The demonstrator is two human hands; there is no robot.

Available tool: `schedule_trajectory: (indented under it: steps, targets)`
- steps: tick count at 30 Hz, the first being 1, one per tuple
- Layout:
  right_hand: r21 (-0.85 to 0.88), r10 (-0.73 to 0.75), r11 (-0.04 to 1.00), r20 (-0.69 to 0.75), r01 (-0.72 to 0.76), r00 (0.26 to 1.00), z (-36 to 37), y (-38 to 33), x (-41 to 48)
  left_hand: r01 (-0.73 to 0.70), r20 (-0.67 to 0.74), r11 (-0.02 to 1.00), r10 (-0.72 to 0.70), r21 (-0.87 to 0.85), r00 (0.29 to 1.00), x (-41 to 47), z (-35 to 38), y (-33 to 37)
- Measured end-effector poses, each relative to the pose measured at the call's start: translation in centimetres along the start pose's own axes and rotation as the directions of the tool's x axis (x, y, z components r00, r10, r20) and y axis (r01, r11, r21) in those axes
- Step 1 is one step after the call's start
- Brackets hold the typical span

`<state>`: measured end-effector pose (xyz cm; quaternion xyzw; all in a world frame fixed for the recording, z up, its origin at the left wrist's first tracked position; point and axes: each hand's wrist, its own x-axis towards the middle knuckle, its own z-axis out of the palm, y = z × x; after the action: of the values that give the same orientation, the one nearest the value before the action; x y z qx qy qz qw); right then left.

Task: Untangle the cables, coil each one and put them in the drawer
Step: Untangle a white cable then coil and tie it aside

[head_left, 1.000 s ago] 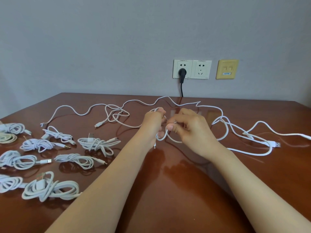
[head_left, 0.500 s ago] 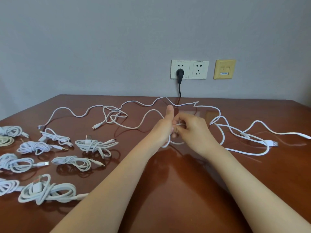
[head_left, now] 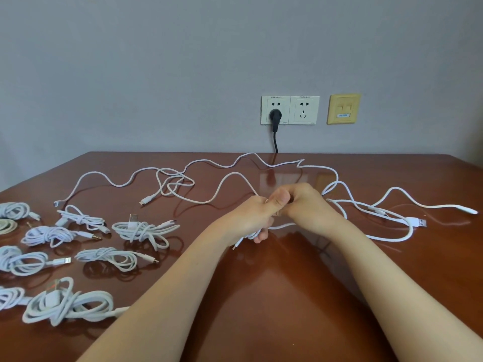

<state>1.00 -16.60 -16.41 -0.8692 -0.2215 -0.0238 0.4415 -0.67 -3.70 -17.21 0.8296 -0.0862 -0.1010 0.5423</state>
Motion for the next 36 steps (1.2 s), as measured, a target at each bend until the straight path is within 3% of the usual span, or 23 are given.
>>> schedule_trajectory:
  steps: [4, 8, 11, 19, 24, 27, 31, 36]
  targets:
    - [0.175, -0.027, 0.984, 0.058, 0.017, 0.998, -0.4, 0.1, 0.2, -0.008, 0.045, 0.998, 0.011, -0.061, 0.999, -0.3, -0.5, 0.2]
    - [0.485, 0.028, 0.874, 0.011, -0.030, 1.000, -0.5, 0.6, 0.7, -0.010, 0.101, 0.989, 0.025, -0.147, 0.995, -0.5, -1.2, 0.0]
    - [0.526, 0.088, 0.846, 0.015, -0.082, 0.996, -0.7, 0.7, 0.8, -0.006, 0.101, 0.982, 0.026, -0.191, 0.995, -0.6, -1.2, 0.2]
    - [0.292, 0.135, 0.947, 0.014, -0.134, 0.991, -0.5, 0.7, 0.6, 0.021, -0.089, 0.974, -0.042, -0.227, 0.995, -0.1, -1.4, 0.3]
    - [0.009, 0.120, 0.993, -0.040, -0.119, 0.992, -0.6, 1.3, 0.5, 0.014, -0.230, 0.963, -0.078, -0.269, 0.970, 0.4, -1.8, 0.1]
    - [-0.275, 0.080, 0.957, -0.067, -0.095, 0.995, -0.7, 1.4, 0.4, -0.012, -0.348, 0.944, -0.109, -0.329, 0.931, 0.7, -2.4, 0.0]
    - [-0.317, 0.022, 0.947, -0.077, -0.045, 0.997, -0.4, 0.5, 0.0, -0.058, -0.473, 0.951, -0.097, -0.303, 0.875, 1.1, -2.8, -0.6]
    - [-0.468, -0.077, 0.880, 0.025, 0.079, 0.997, 0.9, -1.2, -0.6, -0.117, -0.550, 0.982, 0.015, -0.151, 0.835, 1.3, -1.6, -0.3]
